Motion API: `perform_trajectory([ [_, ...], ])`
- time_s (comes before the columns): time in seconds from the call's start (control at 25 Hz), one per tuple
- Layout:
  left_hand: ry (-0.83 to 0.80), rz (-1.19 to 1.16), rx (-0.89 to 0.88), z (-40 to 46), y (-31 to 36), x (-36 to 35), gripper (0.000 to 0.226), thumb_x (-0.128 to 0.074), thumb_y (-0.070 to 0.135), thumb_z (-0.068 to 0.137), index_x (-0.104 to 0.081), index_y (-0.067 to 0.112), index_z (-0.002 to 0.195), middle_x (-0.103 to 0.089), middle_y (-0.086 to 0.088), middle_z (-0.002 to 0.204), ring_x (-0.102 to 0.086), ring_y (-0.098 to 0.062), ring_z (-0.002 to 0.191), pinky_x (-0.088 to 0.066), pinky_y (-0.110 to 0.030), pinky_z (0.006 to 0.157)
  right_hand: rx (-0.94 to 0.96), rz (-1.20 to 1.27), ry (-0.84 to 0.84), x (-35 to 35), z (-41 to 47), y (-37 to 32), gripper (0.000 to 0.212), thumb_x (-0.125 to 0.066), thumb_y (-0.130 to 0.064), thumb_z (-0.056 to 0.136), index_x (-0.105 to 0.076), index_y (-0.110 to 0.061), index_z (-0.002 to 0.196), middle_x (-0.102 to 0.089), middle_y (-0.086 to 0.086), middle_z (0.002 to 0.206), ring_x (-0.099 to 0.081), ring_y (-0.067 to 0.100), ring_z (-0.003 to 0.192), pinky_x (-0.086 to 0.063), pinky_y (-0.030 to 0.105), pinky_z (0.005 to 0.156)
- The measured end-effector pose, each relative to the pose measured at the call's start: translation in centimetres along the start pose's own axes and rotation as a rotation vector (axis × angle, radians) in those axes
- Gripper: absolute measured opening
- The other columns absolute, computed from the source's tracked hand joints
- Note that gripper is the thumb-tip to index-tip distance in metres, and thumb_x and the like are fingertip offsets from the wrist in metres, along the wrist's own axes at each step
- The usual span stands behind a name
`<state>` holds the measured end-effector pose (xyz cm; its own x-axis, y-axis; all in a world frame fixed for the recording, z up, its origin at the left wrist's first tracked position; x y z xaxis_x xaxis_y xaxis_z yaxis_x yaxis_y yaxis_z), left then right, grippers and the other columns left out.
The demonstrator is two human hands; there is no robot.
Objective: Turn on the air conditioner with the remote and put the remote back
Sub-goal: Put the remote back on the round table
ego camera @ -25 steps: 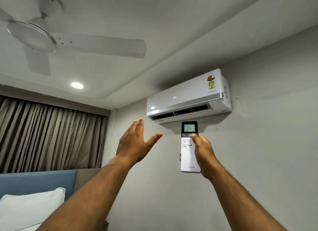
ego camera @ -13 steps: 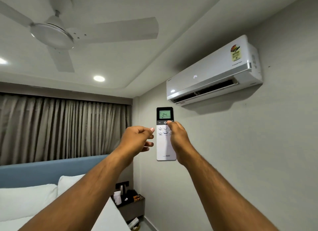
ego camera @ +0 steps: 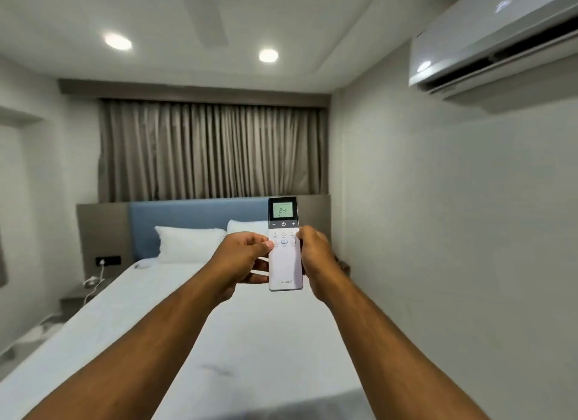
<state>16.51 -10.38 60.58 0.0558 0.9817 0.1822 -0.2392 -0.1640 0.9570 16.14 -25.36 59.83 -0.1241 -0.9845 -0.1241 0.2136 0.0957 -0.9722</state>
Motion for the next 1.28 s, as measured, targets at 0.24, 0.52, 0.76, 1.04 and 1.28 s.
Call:
perform_trajectory([
  [0.24, 0.084, 0.041, 0.344, -4.3, -17.8, 3.8, 0.012, -0.060, 0.020, 0.093, -0.066, 0.009, 0.097, -0.077, -0.007, 0.091, -0.074, -0.018, 0.070, -0.057, -0.030, 0.054, -0.189, -0.133, -0.026, -2.8, -3.6, 17.6, 0.025, -0.049, -0.013, 0.088, -0.072, -0.016, 0.077, -0.078, -0.003, 0.079, -0.068, 0.019, 0.069, -0.053, 0.032, 0.060],
  [0.52, 0.112, 0.002, 0.748, -14.8, -40.2, 2.4, 0.010, -0.059, 0.017, 0.094, -0.068, 0.014, 0.093, -0.078, -0.001, 0.082, -0.075, -0.017, 0.070, -0.058, -0.031, 0.053, -0.566, -0.261, -0.093, -2.9, -12.8, 39.7, 0.030, -0.051, -0.010, 0.094, -0.069, -0.028, 0.078, -0.076, 0.000, 0.093, -0.072, 0.024, 0.088, -0.059, 0.048, 0.081],
  [0.76, 0.130, 0.020, 1.005, -23.2, -54.8, -0.9, 0.008, -0.058, 0.017, 0.095, -0.066, 0.015, 0.092, -0.074, -0.002, 0.090, -0.073, -0.015, 0.070, -0.058, -0.031, 0.052, -0.768, -0.381, -0.171, -1.0, -20.0, 54.0, 0.032, -0.048, -0.003, 0.093, -0.075, -0.016, 0.103, -0.075, 0.008, 0.112, -0.070, 0.025, 0.095, -0.058, 0.048, 0.085],
  [1.04, 0.185, 0.007, 1.209, -29.1, -66.8, -4.1, 0.011, -0.060, 0.010, 0.092, -0.070, 0.014, 0.095, -0.073, -0.004, 0.092, -0.071, -0.020, 0.074, -0.056, -0.028, 0.050, -0.848, -0.512, -0.315, 0.3, -24.5, 65.7, 0.040, -0.045, 0.004, 0.089, -0.071, -0.007, 0.118, -0.072, 0.012, 0.117, -0.068, 0.027, 0.098, -0.053, 0.027, 0.072],
  [1.28, 0.213, 0.110, 1.239, -31.5, -71.0, -4.8, 0.018, -0.059, 0.006, 0.090, -0.073, 0.010, 0.099, -0.074, -0.013, 0.102, -0.070, -0.032, 0.089, -0.059, -0.050, 0.081, -0.861, -0.617, -0.387, 0.3, -27.1, 70.6, 0.036, -0.050, 0.002, 0.086, -0.069, -0.004, 0.117, -0.068, 0.021, 0.112, -0.066, 0.032, 0.096, -0.050, 0.022, 0.063],
])
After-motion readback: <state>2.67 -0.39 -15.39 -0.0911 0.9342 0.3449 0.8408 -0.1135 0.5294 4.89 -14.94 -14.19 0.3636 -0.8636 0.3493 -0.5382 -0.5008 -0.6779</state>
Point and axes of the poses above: each hand's wrist, its own z-axis towards the middle knuckle, its own x-axis out of the back of the hand, y = z × x, the point moved 8 cm from there along z, towards the middle knuckle
